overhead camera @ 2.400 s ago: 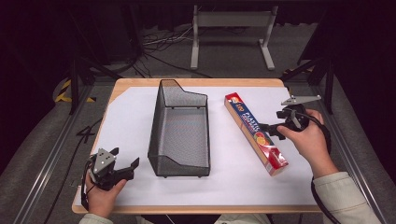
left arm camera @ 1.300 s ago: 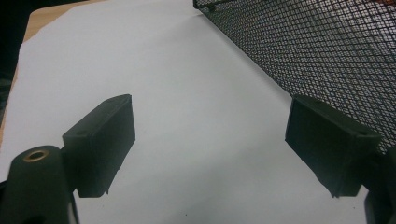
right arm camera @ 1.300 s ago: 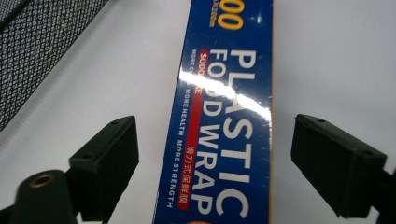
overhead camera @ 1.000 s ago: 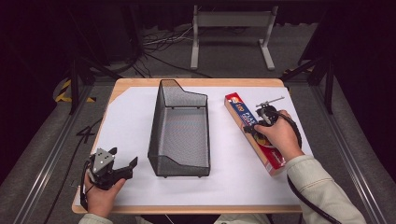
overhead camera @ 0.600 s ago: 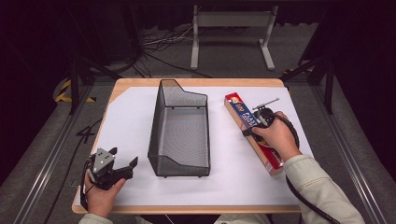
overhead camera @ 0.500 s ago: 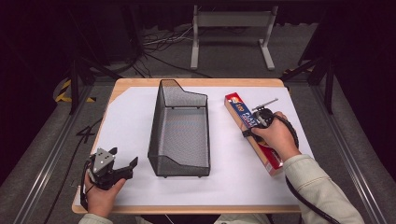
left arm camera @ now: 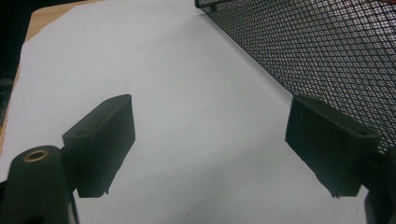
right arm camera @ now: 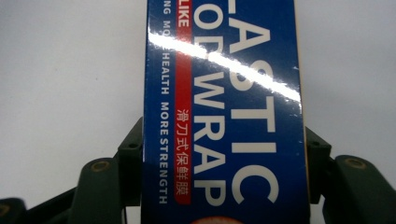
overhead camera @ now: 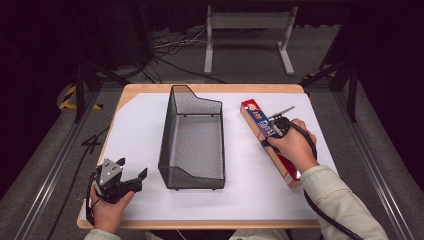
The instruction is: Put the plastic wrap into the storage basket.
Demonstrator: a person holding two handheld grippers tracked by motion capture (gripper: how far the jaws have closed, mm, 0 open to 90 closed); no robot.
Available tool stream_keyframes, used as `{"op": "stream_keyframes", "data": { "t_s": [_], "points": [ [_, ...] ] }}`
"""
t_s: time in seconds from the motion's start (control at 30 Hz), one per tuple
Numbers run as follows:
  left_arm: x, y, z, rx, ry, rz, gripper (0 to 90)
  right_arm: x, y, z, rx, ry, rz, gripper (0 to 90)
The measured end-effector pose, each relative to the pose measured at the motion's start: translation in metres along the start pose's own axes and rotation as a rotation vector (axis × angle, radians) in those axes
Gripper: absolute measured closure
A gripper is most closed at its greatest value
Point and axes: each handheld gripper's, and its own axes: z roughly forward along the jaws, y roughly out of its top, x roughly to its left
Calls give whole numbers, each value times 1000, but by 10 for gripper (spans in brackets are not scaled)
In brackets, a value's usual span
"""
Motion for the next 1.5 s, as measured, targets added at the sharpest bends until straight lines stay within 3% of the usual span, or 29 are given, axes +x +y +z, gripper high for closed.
{"op": "stream_keyframes", "data": {
  "t_s": [0.17,0.67,1.23,1.5],
  "points": [
    [0,0,0,0,2,-1,165,0,0,-4,-2,32,53,398],
    [0,0,0,7,10,-5,167,5,6,-42,-70,58,90,397],
    [0,0,0,6,10,-6,167,11,10,-85,-85,64,139,395],
    [0,0,1,7,11,-6,167,18,11,-104,-110,68,125,395]
  ]
}}
